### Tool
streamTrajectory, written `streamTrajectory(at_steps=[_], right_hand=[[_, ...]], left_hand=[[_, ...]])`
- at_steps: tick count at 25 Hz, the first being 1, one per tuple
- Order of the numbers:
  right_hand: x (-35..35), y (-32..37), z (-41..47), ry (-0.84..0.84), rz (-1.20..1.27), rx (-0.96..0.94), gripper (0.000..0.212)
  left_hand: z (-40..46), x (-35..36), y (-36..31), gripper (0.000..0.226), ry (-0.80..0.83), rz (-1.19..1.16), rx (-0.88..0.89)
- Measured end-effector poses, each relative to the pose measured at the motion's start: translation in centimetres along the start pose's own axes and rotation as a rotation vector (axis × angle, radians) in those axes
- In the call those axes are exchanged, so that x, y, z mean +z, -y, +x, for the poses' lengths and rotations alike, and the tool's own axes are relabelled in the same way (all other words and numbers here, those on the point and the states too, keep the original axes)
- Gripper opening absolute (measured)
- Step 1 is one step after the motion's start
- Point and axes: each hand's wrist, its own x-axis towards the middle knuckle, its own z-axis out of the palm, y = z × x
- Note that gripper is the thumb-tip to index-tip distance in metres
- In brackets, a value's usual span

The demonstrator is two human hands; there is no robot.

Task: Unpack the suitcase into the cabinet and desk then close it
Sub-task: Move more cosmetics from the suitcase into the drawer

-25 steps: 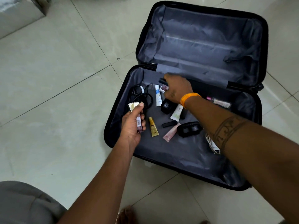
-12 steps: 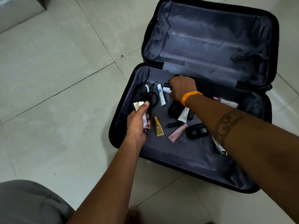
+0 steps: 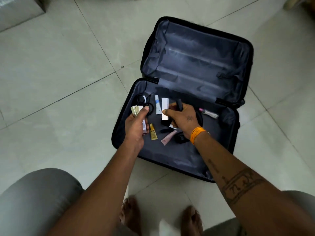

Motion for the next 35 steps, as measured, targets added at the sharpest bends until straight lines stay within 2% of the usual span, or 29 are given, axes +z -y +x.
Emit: streamTrajectory(at_steps=[2, 4, 8, 13, 19, 23, 28, 35], right_hand=[[-0.8, 2.3, -4.5, -0.009, 0.055, 0.038, 0.024], [-1.8, 5.2, -9.2, 0.009, 0.118, 0.046, 0.012], [-5.1, 13.0, -17.3, -0.013, 0.146, 0.000, 0.011], [-10.8, 24.4, -27.1, -0.042, 0.136, -0.034, 0.019], [-17.8, 34.4, -40.0, -0.150, 0.230, -0.125, 0.013], [-20.6, 38.8, -47.9, -0.248, 0.343, -0.176, 0.014], [-23.8, 40.9, -55.8, -0.379, 0.454, -0.231, 0.009], [-25.7, 38.9, -65.3, -0.707, 0.575, -0.251, 0.011]], left_hand=[[-4.1, 0.4, -2.5, 0.029, 0.024, 0.037, -0.015], [-8.5, 0.4, -5.5, 0.029, 0.034, 0.087, -0.046], [-16.7, 0.0, -12.5, 0.027, 0.012, 0.145, -0.094], [-27.9, 2.4, -23.3, 0.034, 0.107, 0.177, -0.041], [-41.4, 8.1, -33.2, 0.030, 0.262, 0.253, 0.031], [-50.0, 11.9, -36.4, 0.034, 0.355, 0.254, 0.061], [-58.1, 16.0, -37.5, 0.033, 0.466, 0.264, 0.075], [-66.5, 20.9, -35.6, 0.033, 0.813, 0.413, 0.021]])
